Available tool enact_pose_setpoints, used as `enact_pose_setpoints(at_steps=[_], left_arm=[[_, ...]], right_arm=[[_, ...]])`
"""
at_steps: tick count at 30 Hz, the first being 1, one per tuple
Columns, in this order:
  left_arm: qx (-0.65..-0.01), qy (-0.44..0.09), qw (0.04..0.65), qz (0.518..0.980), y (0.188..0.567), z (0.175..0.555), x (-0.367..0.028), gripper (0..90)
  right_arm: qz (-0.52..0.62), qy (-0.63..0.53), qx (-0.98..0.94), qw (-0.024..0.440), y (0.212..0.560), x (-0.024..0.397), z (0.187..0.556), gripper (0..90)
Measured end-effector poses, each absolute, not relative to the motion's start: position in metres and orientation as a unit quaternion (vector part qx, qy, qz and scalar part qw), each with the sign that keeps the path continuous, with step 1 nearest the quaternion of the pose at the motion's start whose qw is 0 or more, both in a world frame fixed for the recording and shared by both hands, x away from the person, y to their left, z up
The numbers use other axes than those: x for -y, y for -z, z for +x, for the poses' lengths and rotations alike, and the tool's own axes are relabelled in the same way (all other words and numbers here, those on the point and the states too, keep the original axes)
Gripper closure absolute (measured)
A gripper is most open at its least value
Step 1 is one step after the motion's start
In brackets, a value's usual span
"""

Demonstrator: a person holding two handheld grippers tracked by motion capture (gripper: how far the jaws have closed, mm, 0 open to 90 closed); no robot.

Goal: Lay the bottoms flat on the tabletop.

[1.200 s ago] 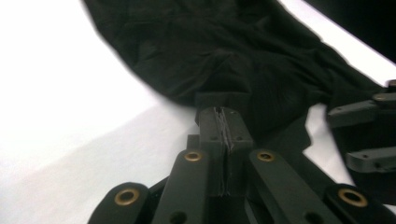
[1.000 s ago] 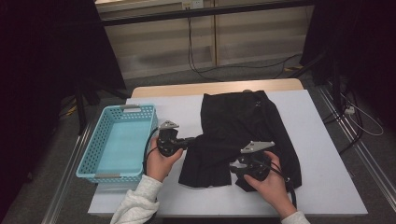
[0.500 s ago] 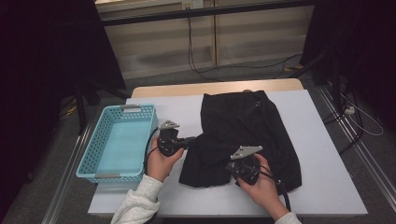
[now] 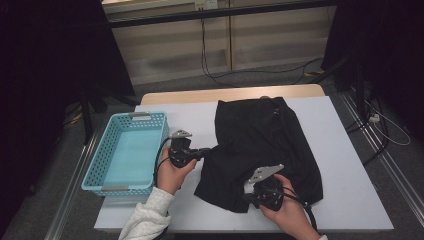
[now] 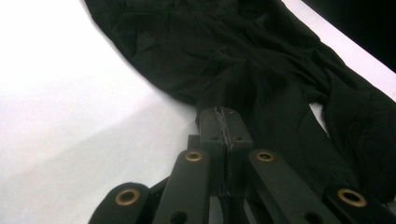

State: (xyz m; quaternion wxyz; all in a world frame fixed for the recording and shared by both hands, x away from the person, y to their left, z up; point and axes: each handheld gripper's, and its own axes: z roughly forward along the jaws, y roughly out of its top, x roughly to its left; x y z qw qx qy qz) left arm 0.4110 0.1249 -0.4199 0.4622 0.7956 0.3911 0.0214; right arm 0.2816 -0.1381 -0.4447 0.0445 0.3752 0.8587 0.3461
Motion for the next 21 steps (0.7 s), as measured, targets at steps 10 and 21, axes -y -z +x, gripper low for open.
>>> enact_pose_setpoints(at_steps=[10,21], left_arm=[[-0.393,-0.015,0.461,0.795,0.421,0.411,-0.128,89.6],[-0.392,-0.013,0.460,0.797,0.420,0.410,-0.126,89.6]], right_arm=[[0.374,-0.349,-0.859,0.030,0.446,0.139,0.286,80.3],[0.421,-0.359,-0.827,0.099,0.457,0.133,0.305,73.3]])
